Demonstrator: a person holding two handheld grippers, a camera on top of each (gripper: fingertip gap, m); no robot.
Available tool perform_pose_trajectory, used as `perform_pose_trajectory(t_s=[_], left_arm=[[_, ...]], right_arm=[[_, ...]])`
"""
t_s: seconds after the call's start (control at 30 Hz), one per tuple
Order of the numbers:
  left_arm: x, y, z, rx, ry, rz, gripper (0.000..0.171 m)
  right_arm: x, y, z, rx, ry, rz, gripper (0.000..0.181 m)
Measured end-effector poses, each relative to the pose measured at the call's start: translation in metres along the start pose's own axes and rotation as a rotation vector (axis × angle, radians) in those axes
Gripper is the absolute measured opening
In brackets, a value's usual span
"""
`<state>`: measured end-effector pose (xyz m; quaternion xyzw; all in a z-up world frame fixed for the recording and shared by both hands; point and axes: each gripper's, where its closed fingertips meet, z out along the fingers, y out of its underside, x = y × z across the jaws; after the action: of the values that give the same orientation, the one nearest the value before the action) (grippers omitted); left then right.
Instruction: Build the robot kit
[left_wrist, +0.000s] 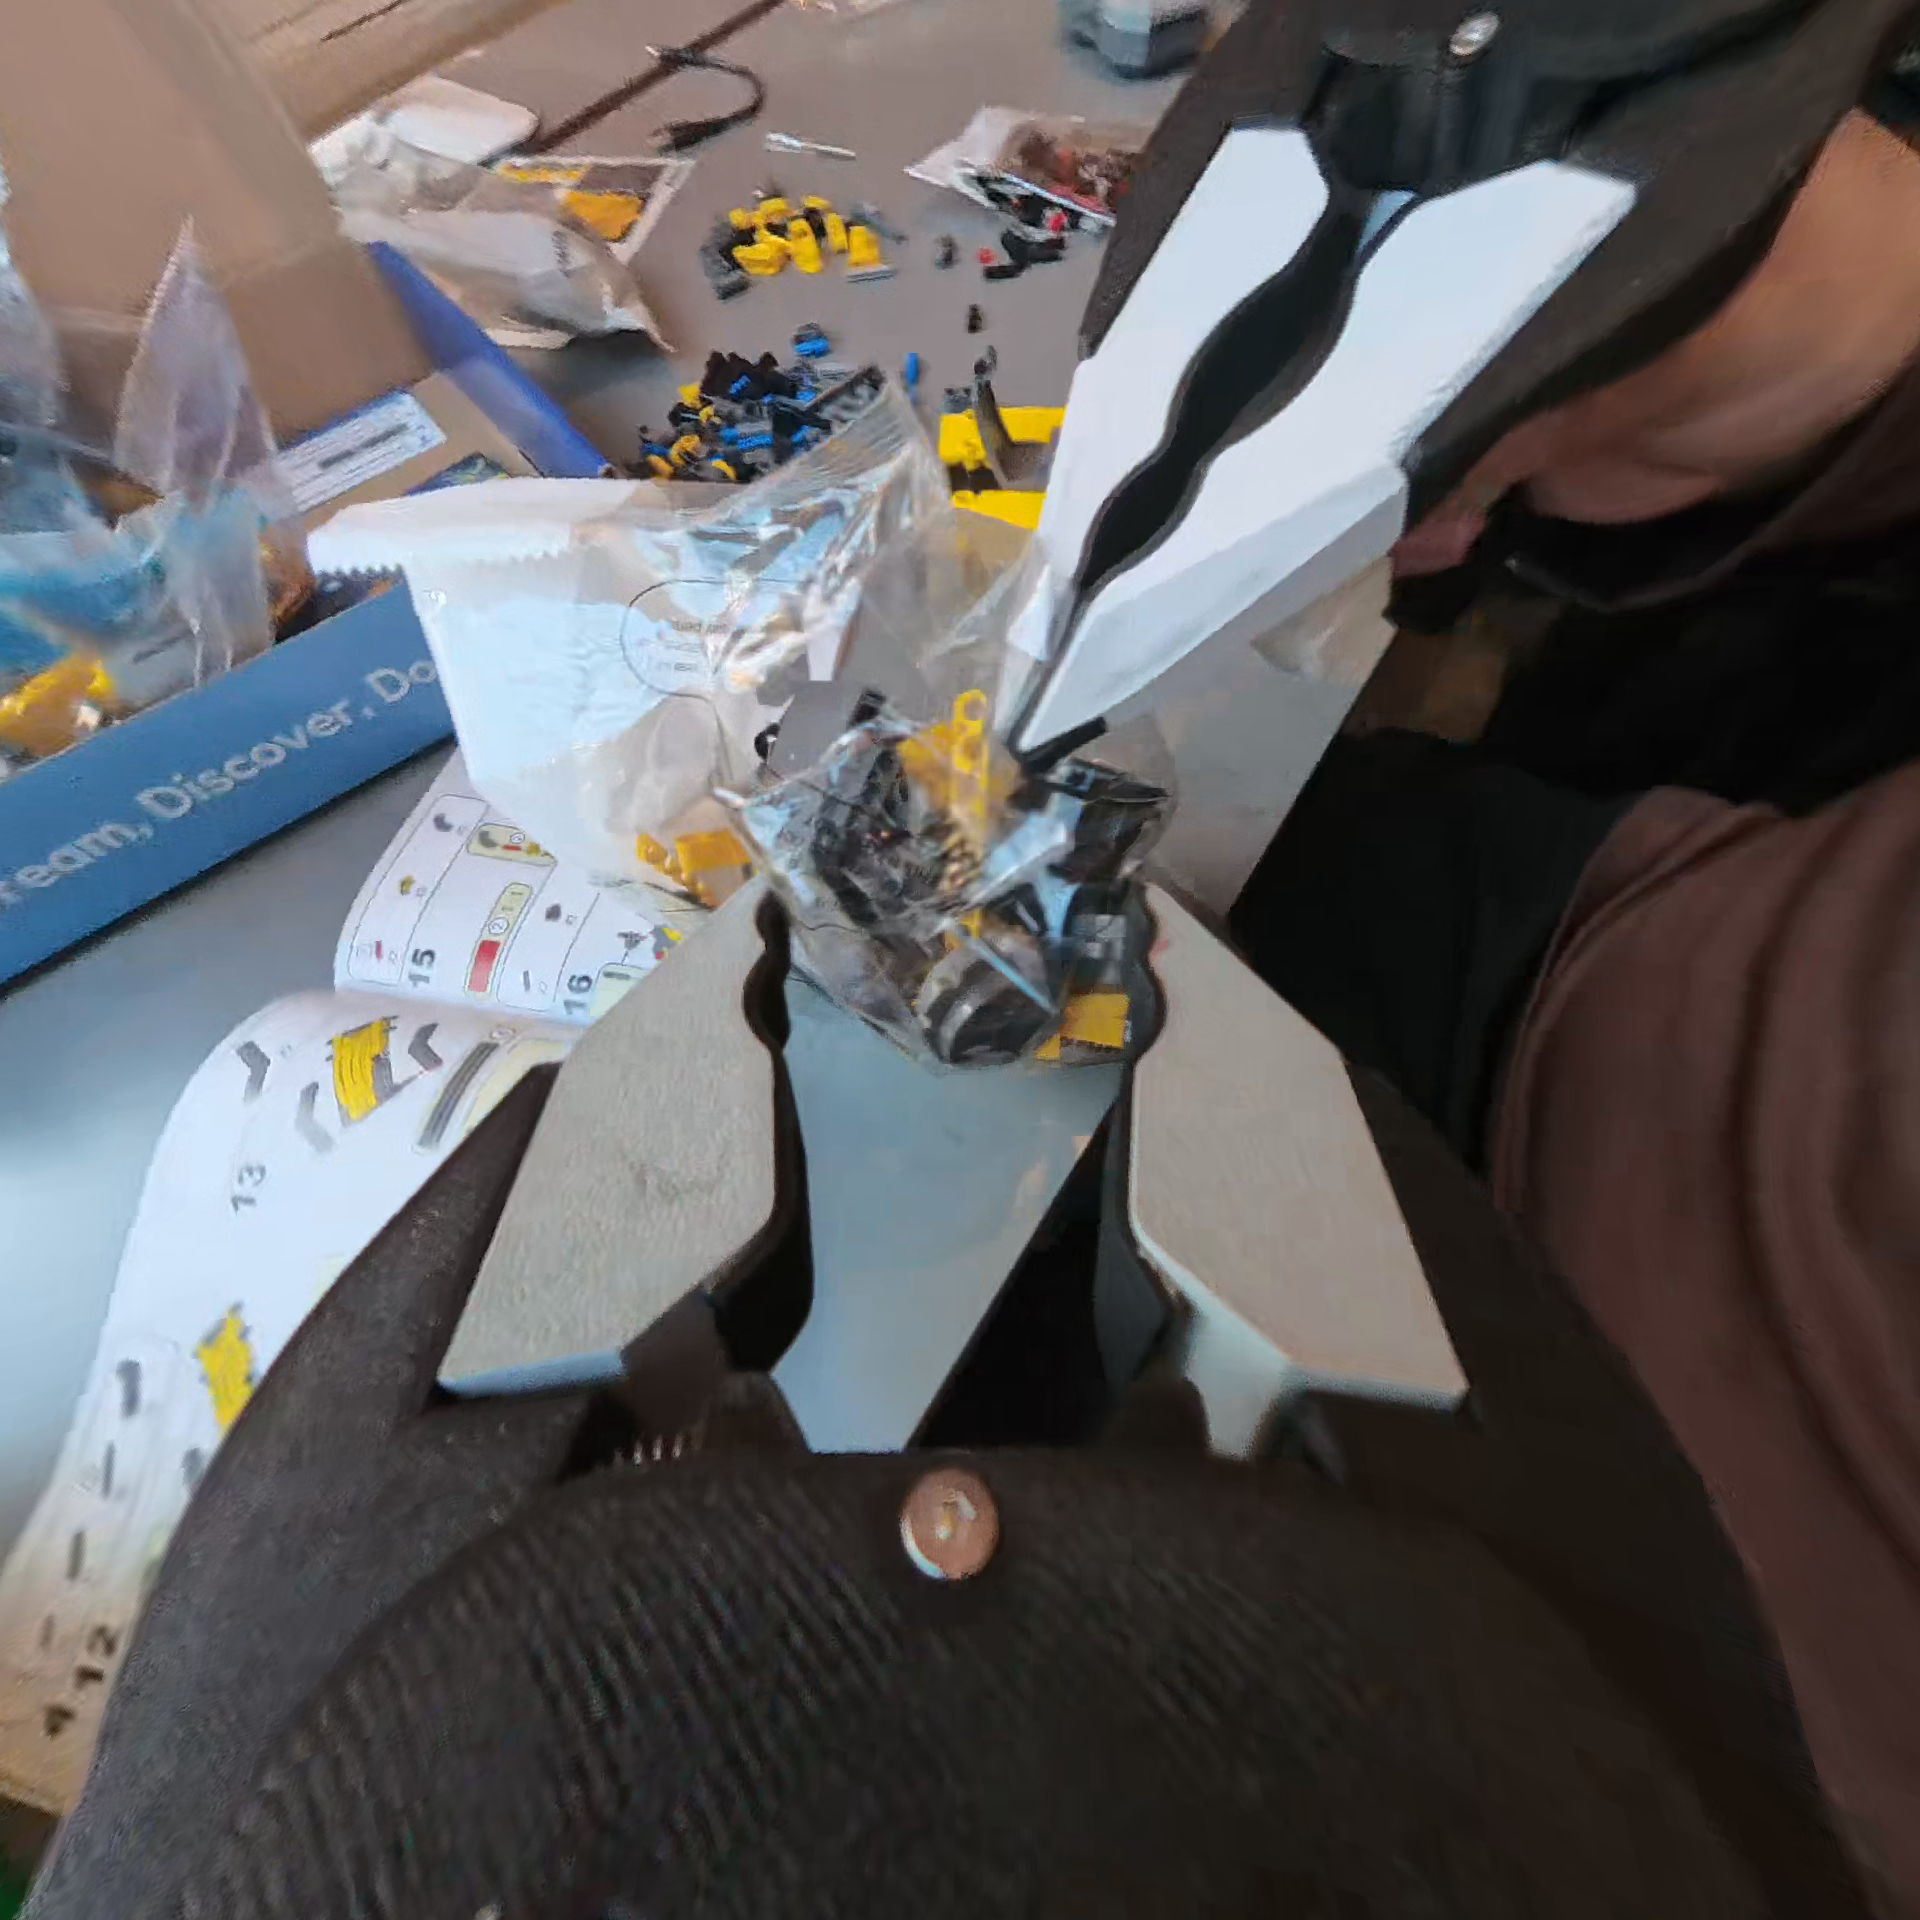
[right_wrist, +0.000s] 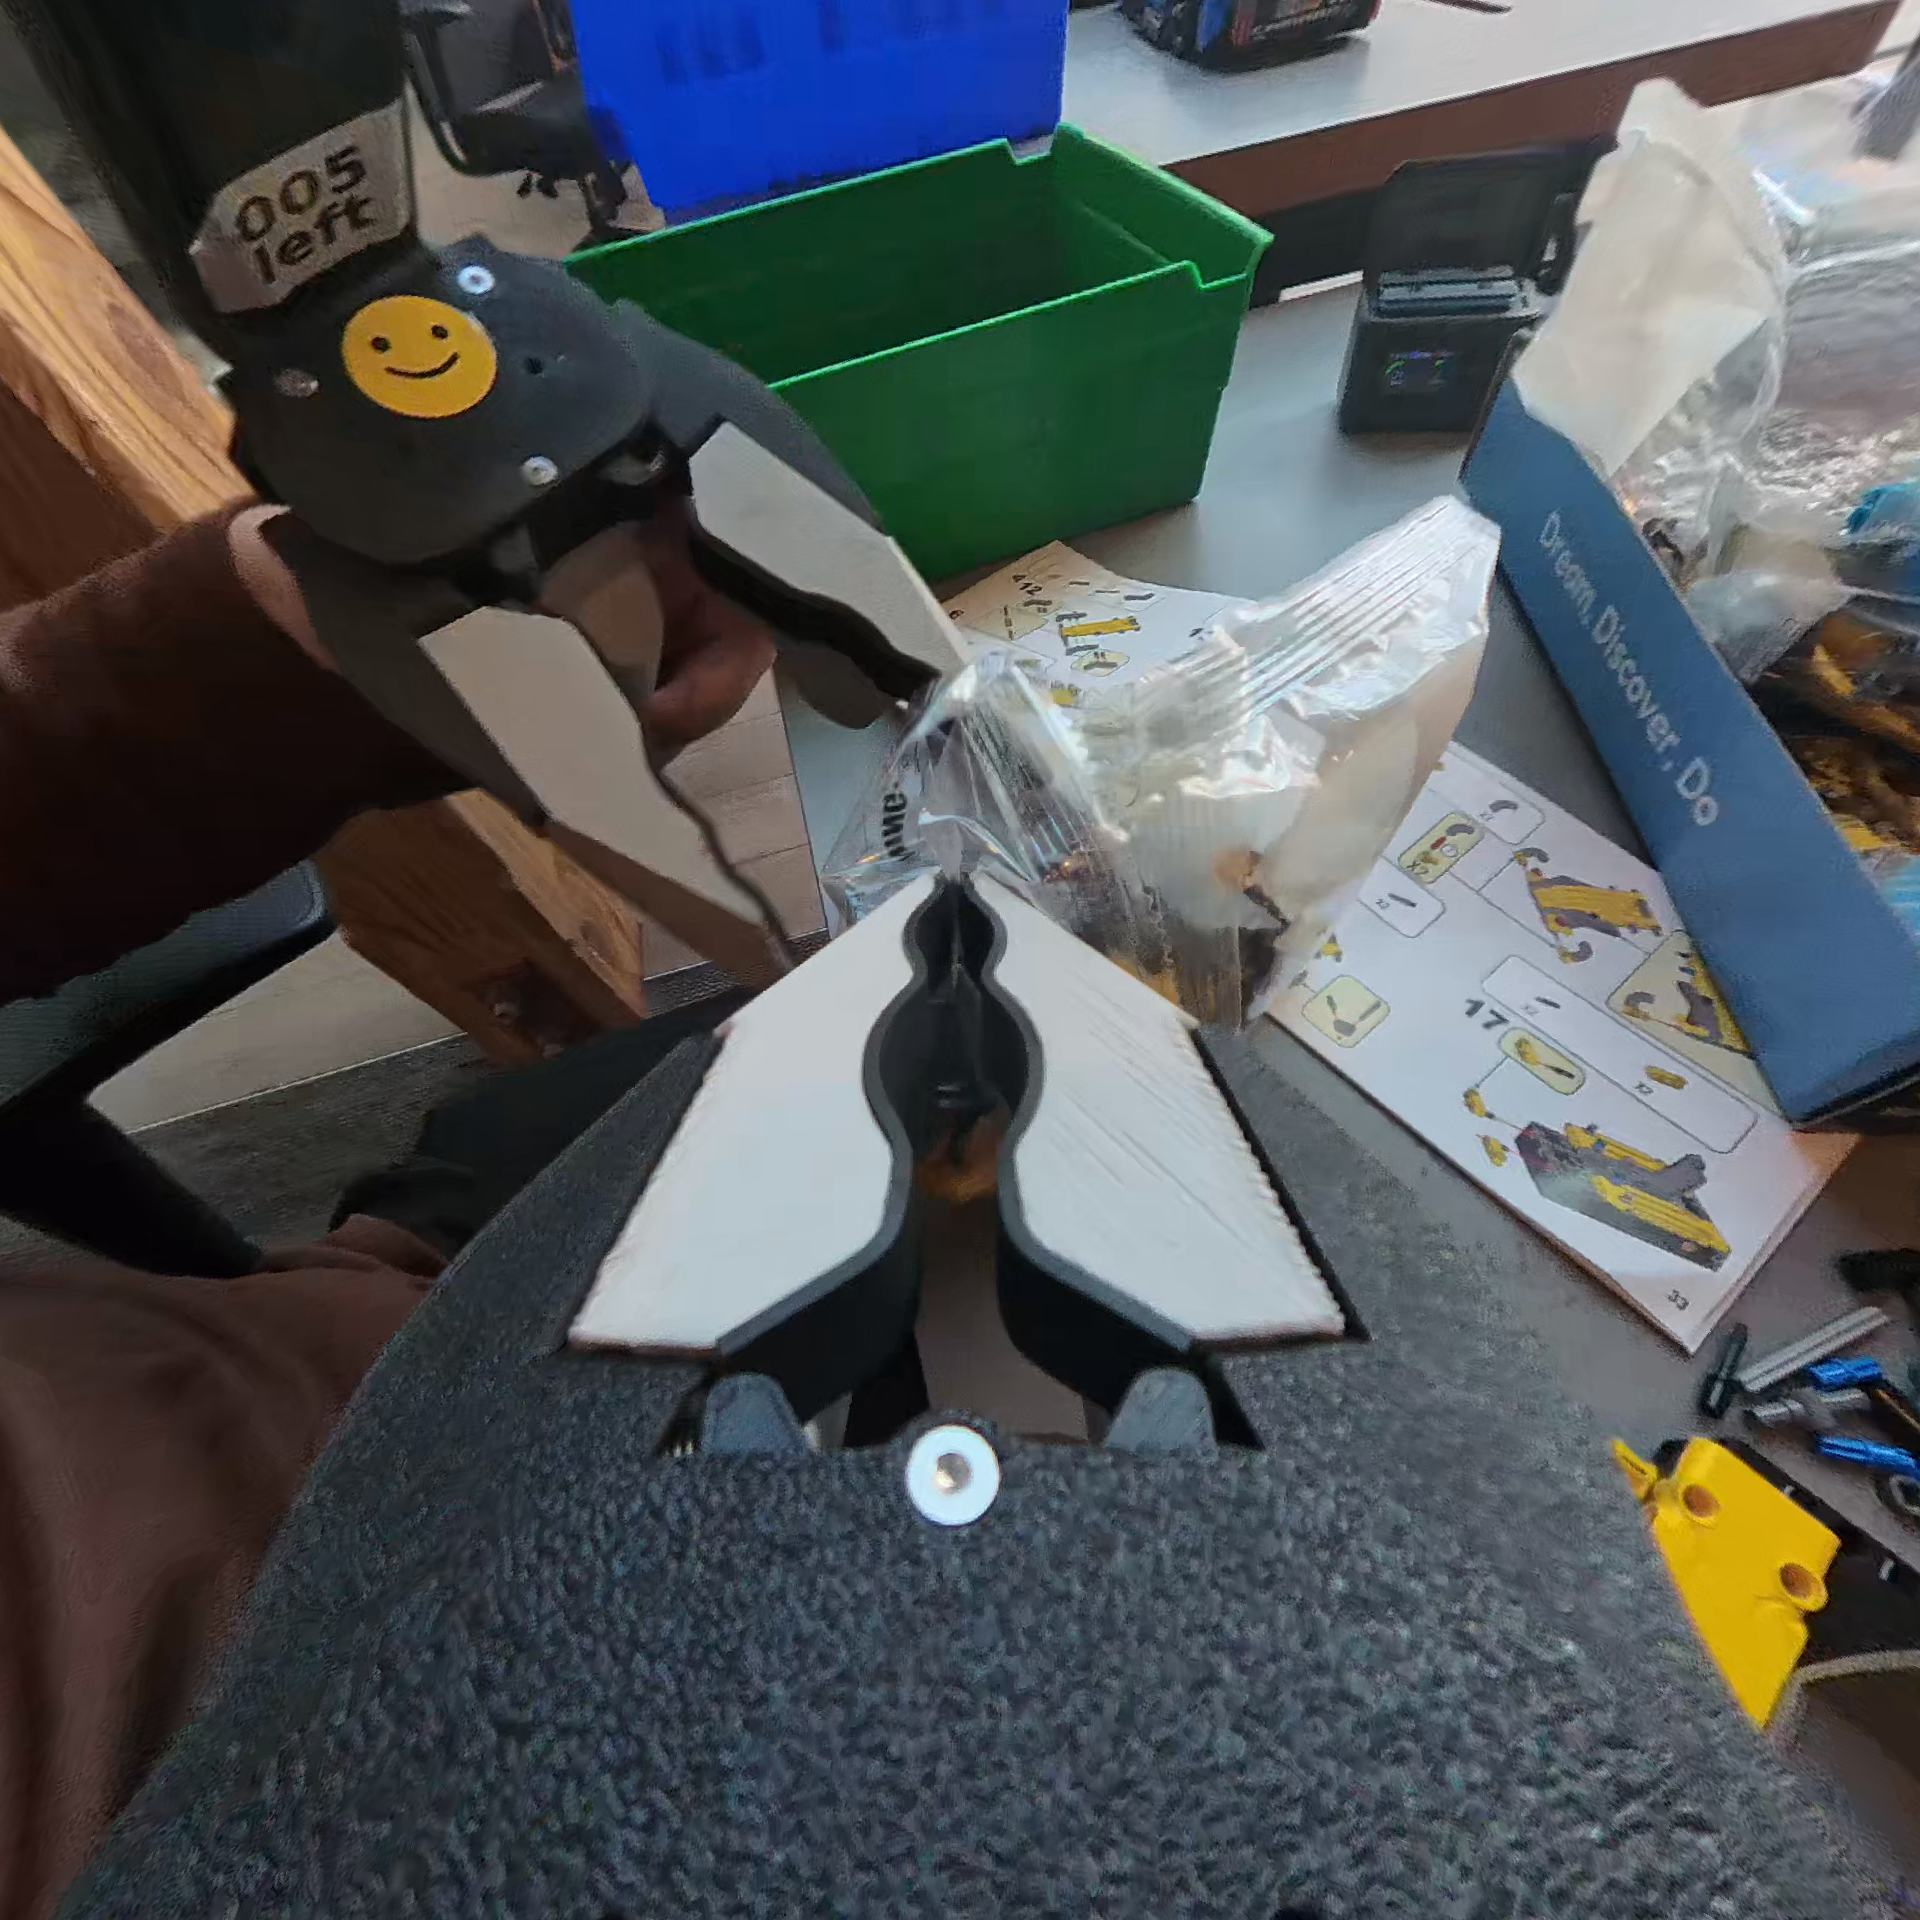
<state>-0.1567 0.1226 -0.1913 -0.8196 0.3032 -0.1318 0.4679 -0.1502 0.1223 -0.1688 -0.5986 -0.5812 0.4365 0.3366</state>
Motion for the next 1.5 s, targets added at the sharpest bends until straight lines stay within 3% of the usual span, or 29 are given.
perform_pose_trajectory(t_s=[0.1, 0.2, 0.37, 0.57, 0.67, 0.73, 0.8, 0.83, 0.93, 1.07, 1.2, 1.23, 1.37, 1.43, 1.5], left_arm=[[0.020, -0.007, -0.004, 0.085, 0.006, -0.019, 0.084], [0.018, 0.003, -0.002, 0.032, -0.039, 0.025, 0.085], [0.006, 0.006, -0.001, 0.004, -0.120, 0.062, 0.061], [0.007, 0.007, 0.000, -0.013, -0.135, 0.094, 0.050], [0.006, 0.011, -0.003, -0.009, -0.119, 0.072, 0.046], [0.002, 0.016, -0.006, -0.003, -0.107, 0.039, 0.042], [-0.005, 0.022, -0.011, 0.000, -0.109, 0.009, 0.027], [-0.005, 0.024, -0.013, 0.010, -0.086, 0.005, 0.025], [-0.002, 0.028, -0.018, 0.046, -0.020, 0.007, 0.022], [0.002, 0.028, -0.023, 0.081, 0.066, 0.074, 0.019], [0.013, 0.028, -0.030, 0.122, 0.208, 0.213, 0.017], [0.014, 0.029, -0.031, 0.113, 0.239, 0.241, 0.017], [0.013, 0.026, -0.033, 0.063, 0.302, 0.293, 0.018], [0.006, 0.027, -0.034, 0.032, 0.287, 0.286, 0.022], [-0.010, 0.028, -0.035, 0.014, 0.207, 0.234, 0.037]], right_arm=[[-0.007, 0.000, 0.014, -0.007, 0.043, -0.039, 0.000], [-0.015, 0.003, 0.027, -0.015, 0.074, -0.080, 0.000], [-0.020, 0.005, 0.031, -0.027, 0.095, -0.100, 0.000], [-0.019, 0.007, 0.031, -0.041, 0.087, -0.083, 0.001], [-0.023, 0.004, 0.028, -0.031, 0.062, -0.102, 0.010], [-0.026, -0.003, 0.021, -0.001, 0.034, -0.113, 0.009], [-0.027, -0.014, 0.008, 0.034, 0.002, -0.140, 0.010], [-0.022, -0.020, -0.002, 0.056, 0.000, -0.151, 0.018], [0.000, -0.034, -0.027, 0.064, -0.045, -0.155, 0.020], [0.034, -0.024, -0.030, -0.041, -0.132, -0.183, 0.053], [0.029, -0.008, -0.008, -0.156, -0.348, -0.147, 0.087], [0.025, -0.006, -0.001, -0.175, -0.399, -0.127, 0.085], [0.003, -0.005, 0.013, -0.182, -0.549, -0.076, 0.037], [0.012, -0.004, 0.021, -0.176, -0.458, -0.088, 0.025], [0.025, -0.005, 0.023, -0.165, -0.347, -0.030, 0.006]])
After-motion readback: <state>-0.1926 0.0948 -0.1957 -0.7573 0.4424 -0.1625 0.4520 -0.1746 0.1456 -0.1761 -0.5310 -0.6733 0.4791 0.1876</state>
